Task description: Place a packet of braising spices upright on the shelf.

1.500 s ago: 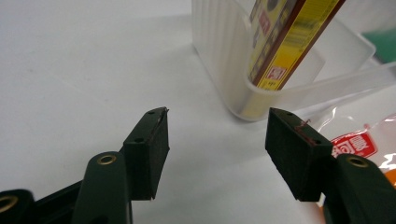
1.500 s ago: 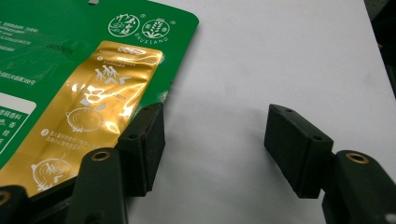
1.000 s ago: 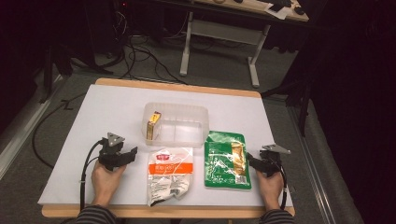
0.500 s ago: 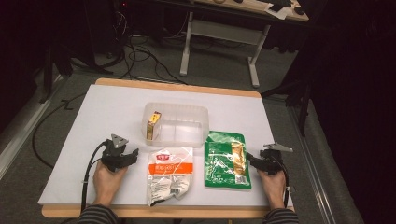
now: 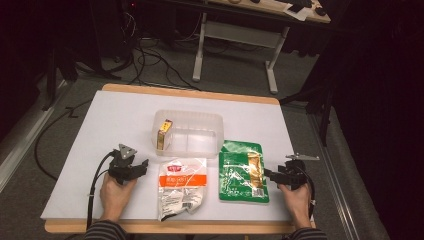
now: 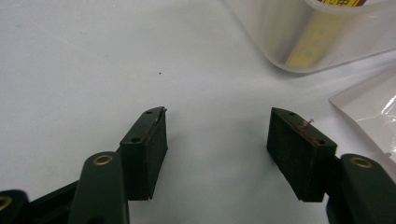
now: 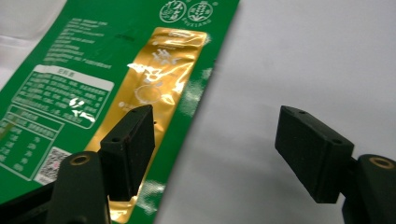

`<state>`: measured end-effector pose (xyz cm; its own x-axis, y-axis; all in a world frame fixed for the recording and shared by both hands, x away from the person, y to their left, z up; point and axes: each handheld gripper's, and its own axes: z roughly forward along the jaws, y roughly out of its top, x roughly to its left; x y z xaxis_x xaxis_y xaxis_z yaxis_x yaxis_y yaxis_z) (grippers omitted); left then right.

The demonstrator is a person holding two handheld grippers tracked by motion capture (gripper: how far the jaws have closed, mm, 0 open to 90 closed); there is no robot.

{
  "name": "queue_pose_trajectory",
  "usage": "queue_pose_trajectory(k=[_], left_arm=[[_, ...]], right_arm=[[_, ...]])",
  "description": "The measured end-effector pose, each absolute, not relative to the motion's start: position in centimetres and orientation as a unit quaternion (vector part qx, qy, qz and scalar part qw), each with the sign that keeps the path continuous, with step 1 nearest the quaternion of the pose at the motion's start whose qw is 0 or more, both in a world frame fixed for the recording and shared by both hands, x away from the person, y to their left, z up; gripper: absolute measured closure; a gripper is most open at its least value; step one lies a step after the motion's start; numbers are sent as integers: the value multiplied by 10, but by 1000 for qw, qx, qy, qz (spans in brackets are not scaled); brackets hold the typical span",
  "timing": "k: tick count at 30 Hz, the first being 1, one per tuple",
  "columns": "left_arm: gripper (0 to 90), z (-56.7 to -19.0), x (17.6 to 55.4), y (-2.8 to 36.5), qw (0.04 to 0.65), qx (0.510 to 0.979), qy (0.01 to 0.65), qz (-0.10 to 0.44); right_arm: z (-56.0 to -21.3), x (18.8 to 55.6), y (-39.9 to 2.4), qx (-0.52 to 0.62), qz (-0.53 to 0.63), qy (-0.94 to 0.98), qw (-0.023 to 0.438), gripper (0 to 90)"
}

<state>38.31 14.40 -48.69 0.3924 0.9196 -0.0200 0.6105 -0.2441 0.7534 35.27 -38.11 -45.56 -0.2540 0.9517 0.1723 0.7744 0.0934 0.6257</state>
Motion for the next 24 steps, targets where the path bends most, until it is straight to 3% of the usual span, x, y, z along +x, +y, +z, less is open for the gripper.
queue_pose_trajectory(k=[24], left_arm=[[385,-487,383,144,350,757,505,222]], right_arm=[[-455,393,-368,636,315,704,15,299]])
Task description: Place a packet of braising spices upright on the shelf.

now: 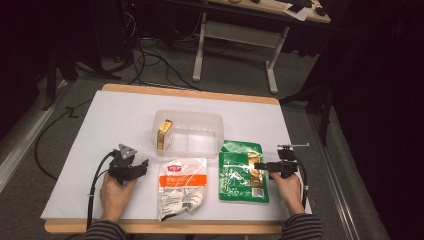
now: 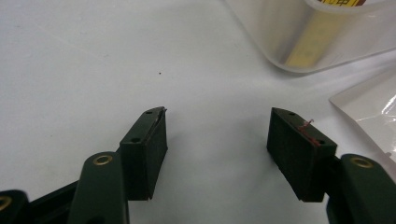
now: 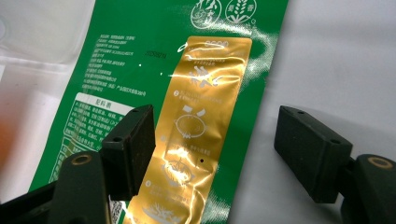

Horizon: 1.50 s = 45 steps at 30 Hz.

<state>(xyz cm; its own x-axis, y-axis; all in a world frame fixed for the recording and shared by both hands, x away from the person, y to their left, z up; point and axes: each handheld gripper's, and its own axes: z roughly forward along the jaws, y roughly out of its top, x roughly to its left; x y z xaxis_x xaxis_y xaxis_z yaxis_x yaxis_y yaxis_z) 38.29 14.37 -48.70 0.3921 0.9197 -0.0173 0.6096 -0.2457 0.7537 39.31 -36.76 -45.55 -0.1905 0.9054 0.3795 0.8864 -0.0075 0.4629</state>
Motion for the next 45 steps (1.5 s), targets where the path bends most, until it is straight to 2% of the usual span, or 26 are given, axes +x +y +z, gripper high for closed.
queue_pose_trajectory(k=[8,12,22,25,27,28,29,31,32,35,36,37,39,45], left_arm=[[385,-487,383,144,350,757,505,222],[385,-487,383,144,350,757,505,222],[385,-487,383,143,350,757,504,223],[385,-487,383,143,350,757,504,223],[385,-487,383,143,350,757,504,223],[385,-487,383,143,350,757,504,223],[385,-487,383,143,350,757,504,223],[385,-487,383,143,350,757,504,223],[385,-487,383,143,350,757,504,223],[385,-487,383,143,350,757,504,223],[385,-487,383,143,350,757,504,223],[385,-487,383,143,350,757,504,223],[385,-487,383,143,350,757,504,223],[385,-487,383,143,350,757,504,223]], right_arm=[[-457,400,-366,649,335,683,-23,289],[-461,400,-374,657,370,653,-70,309],[-463,401,-372,642,385,657,-92,346],[-464,401,-371,632,368,677,-80,442],[-464,401,-370,630,366,681,-75,472],[-463,401,-371,627,357,690,-64,536],[-463,401,-371,627,357,690,-64,536],[-464,402,-373,623,353,695,-59,633],[-464,402,-373,623,353,695,-59,633],[-466,403,-375,621,351,699,-58,752],[-467,403,-375,615,352,703,-57,834],[-467,403,-375,615,352,703,-57,834],[-467,402,-376,608,359,706,-61,893],[-456,396,-376,587,383,711,-50,900]])
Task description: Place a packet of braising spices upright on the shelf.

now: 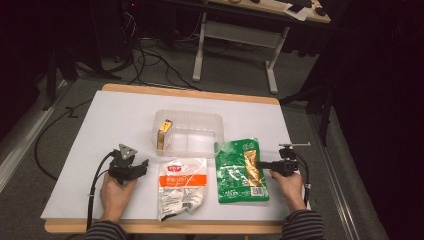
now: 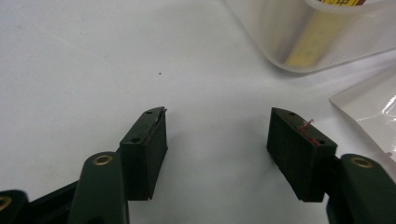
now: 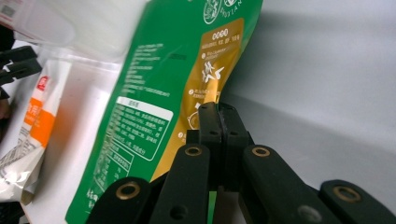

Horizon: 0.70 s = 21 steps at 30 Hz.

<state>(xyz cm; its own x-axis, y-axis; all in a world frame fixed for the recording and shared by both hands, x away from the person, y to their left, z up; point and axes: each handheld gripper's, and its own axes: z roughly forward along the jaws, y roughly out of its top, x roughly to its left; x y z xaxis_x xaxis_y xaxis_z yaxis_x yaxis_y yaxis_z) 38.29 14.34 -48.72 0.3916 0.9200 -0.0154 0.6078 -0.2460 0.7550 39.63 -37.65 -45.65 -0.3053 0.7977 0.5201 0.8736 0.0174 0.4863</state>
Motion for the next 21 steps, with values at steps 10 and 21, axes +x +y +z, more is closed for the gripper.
queue_pose_trajectory(k=[10,21], left_arm=[[385,-487,383,143,350,757,504,223],[385,-487,383,143,350,757,504,223]], right_arm=[[-424,380,-378,-554,-417,-720,-1,900],[-388,372,-370,-519,-430,-734,-84,900]])
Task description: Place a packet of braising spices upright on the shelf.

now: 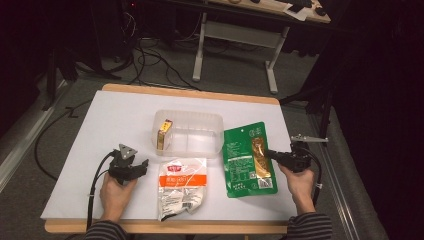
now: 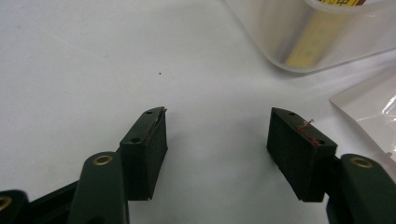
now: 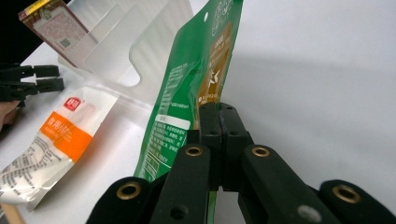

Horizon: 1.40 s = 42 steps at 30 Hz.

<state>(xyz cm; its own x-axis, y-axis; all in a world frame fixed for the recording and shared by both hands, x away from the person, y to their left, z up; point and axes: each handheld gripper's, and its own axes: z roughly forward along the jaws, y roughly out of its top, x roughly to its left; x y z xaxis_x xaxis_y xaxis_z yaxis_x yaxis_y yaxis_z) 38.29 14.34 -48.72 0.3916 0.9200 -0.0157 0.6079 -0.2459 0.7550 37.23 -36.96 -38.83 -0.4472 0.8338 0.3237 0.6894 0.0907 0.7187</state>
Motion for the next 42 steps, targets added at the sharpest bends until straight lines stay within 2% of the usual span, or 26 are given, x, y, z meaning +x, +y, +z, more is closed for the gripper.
queue_pose_trajectory(k=[20,42], left_arm=[[385,-487,383,143,350,757,505,223],[385,-487,383,143,350,757,504,223]], right_arm=[[-355,376,-358,491,439,739,141,900],[-340,375,-351,471,445,745,159,900]])
